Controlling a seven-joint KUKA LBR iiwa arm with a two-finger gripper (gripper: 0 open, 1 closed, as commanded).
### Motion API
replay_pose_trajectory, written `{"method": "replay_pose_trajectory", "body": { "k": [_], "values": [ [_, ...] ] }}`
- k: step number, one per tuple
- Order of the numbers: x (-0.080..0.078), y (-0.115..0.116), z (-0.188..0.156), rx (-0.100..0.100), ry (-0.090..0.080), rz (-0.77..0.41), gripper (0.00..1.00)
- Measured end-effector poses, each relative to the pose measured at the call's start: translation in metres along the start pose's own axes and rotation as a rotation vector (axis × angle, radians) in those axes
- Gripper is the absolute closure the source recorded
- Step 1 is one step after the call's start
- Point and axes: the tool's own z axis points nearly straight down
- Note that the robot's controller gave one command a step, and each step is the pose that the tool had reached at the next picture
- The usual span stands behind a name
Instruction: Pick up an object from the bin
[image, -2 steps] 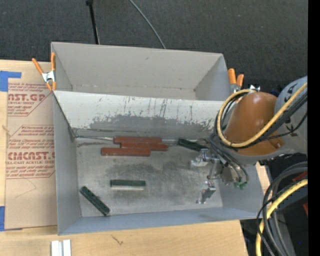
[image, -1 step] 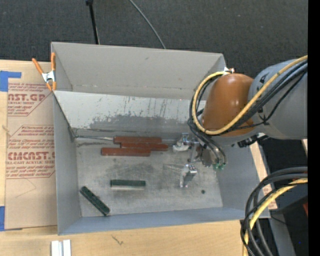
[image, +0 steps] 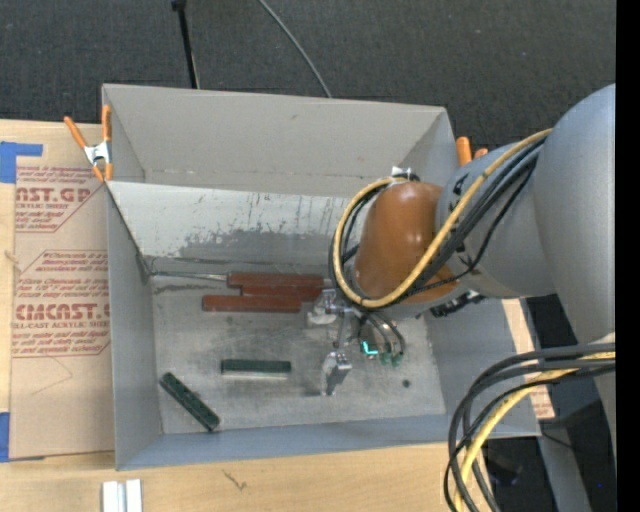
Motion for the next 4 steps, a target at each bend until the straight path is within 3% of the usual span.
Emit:
{"method": "replay_pose_trajectory", "body": {
  "k": [1,2,3,4],
  "values": [
    [0.005,0.022,0.019,-0.002,0.002,-0.016,0.0],
    [-0.049,0.068,0.02,-0.001,0.002,-0.025,1.0],
    [-0.049,0.068,0.02,-0.001,0.002,-0.025,1.0],
    [-0.046,0.061,-0.021,0.0,0.012,-0.064,1.0]
  ]
}}
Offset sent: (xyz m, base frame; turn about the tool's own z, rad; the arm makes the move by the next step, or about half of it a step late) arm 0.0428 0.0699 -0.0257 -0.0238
